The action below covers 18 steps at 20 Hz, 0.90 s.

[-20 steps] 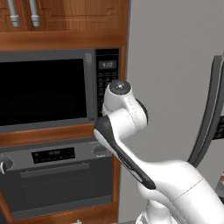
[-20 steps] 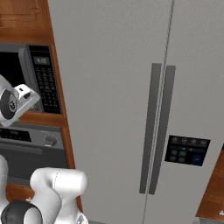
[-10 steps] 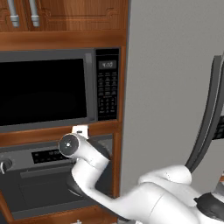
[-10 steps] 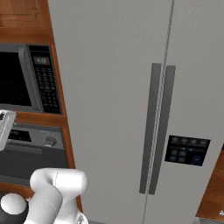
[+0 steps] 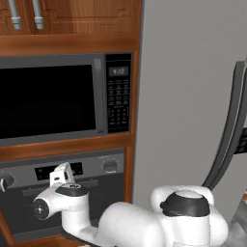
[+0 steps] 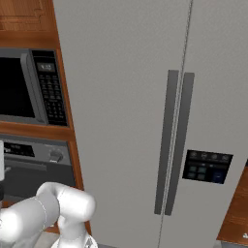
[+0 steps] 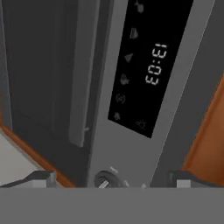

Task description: Take the fish from the oven and place it on the plate on the counter.

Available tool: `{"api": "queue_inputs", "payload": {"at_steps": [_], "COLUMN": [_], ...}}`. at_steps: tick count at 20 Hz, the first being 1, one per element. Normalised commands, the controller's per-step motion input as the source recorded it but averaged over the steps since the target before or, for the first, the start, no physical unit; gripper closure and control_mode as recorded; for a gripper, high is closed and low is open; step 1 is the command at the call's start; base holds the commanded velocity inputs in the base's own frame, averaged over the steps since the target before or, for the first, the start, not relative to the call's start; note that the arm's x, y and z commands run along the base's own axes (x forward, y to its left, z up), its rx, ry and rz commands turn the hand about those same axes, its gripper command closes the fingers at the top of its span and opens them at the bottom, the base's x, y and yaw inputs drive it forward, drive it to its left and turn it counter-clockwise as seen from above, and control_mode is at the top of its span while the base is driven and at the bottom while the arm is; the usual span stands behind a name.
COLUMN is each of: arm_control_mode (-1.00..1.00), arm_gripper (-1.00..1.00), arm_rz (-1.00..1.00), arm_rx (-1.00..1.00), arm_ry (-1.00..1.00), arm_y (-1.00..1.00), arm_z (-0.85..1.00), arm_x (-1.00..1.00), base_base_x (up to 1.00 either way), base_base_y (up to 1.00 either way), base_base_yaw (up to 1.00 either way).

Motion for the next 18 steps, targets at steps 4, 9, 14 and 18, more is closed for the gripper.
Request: {"api": "queue_inputs", "payload": {"at_steps": [4, 9, 14, 18], "arm_control_mode": [-1.00, -1.00, -1.00, -1.00], "arm_gripper": [-1.00, -1.00, -1.00, -1.00], "arm_rz": [-0.01, 0.00, 0.00, 0.00], "arm_rx": [-0.10, 0.00, 0.00, 0.00], "arm_ry": [-0.20, -0.23, -0.21, -0.20], "arm_y": [0.73, 0.31, 0.30, 0.13], "arm_z": [-0.37, -0.75, -0.55, -0.41], "arm_x": [0.28, 0.21, 0.38, 0.56], "base_base_x": [0.00, 0.00, 0.00, 0.00], "base_base_y": [0.00, 0.00, 0.00, 0.00], "base_base_yaw": [0.00, 0.00, 0.00, 0.00]}}
